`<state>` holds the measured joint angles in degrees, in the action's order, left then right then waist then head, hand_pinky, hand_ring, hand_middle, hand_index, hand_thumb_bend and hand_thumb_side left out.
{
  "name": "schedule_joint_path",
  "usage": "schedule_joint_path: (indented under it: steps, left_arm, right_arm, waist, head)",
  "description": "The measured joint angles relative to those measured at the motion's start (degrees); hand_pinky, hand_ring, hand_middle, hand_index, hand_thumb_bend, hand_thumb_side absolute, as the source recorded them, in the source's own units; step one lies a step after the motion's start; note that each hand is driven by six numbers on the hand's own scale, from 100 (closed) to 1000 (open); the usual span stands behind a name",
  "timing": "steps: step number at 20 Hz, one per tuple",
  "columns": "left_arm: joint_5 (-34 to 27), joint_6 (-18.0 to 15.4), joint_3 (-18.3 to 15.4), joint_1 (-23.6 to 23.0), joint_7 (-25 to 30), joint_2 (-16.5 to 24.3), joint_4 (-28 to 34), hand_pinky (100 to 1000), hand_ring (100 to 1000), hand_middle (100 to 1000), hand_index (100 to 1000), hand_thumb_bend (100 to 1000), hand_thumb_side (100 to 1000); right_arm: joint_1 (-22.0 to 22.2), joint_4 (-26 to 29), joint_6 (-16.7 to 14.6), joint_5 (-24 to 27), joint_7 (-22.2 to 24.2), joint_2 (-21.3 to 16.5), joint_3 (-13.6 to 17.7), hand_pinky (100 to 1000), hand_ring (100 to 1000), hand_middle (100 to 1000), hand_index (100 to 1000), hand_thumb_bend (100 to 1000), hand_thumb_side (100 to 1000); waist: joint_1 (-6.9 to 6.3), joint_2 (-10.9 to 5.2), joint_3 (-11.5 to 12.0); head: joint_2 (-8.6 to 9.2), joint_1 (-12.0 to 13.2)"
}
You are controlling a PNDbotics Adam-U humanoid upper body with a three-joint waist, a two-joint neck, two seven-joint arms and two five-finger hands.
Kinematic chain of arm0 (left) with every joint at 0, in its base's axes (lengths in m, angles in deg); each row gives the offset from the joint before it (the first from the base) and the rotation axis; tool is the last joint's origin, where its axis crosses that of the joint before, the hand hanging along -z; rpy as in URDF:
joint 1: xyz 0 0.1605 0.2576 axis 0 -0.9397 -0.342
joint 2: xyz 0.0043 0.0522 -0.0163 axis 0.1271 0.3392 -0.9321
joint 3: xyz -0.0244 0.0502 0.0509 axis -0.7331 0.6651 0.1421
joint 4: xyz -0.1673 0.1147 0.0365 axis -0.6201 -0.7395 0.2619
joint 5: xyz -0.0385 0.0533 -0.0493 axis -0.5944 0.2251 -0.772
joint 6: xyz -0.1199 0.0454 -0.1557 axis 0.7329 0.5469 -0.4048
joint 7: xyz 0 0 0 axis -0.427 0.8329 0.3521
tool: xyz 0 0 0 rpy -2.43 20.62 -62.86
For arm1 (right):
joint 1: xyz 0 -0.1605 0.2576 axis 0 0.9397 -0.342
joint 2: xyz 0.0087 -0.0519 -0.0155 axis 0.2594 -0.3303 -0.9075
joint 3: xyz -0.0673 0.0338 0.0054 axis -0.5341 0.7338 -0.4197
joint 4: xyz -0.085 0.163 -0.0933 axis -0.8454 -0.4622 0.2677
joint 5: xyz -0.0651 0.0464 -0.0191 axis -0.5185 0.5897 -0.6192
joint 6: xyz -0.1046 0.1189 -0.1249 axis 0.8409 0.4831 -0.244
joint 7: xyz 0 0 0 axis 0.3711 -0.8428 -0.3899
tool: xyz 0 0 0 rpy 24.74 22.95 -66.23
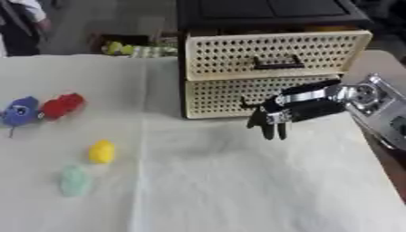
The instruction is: Pick up objects from table and place into drawer.
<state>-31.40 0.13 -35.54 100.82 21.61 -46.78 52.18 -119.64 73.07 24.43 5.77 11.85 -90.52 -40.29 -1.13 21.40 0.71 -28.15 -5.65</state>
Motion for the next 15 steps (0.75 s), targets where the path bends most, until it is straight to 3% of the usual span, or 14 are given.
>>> schedule_joint_path:
  steps: [4,8,11,15]
  left_arm:
    - [-0.3,-0.1,0.0,-0.1,0.1,0.0,0.0,361,563,602,782,132,962]
    - [-0.6,-0.3,-0.1,-0.5,0.1,0.0,0.0,365,562,602,785,131,954]
    - [-0.7,-0.3,-0.4,-0.6,0.1,0.0,0.0,365,563,601,785,134,955]
    - [-1.4,-0.2,-0.7,-1.0,-0.3,0.0,0.0,366,569,601,786,135,952]
  right_arm:
    - [5.1,7.7,0.6,2.5,0.0,-3.1,2.1,555,660,539,845,228,975]
    - [10.2,17.6,1.3,7.2,-2.0,-4.5,7.4,554,651,495,833,253,1000]
    - [13.3,23.5,0.8,12.0,-6.8,-3.9,12.5,554,645,451,818,237,1000]
    - [15.9,26.0,-2.3,17.0,-15.7,0.4,19.3,603,617,397,792,200,1000]
  waist:
    - [-0.44,-0.77,-0.1]
    - [-0.95,-1.39,-0.5]
    - [-1.44,-1.99,-1.2]
    - [-1.93,-2.84,-1.8]
  head:
    - [-0.29,0.4]
    - [-1.01,1.5]
    - [-1.51,2.6]
    - [-2.42,3.9]
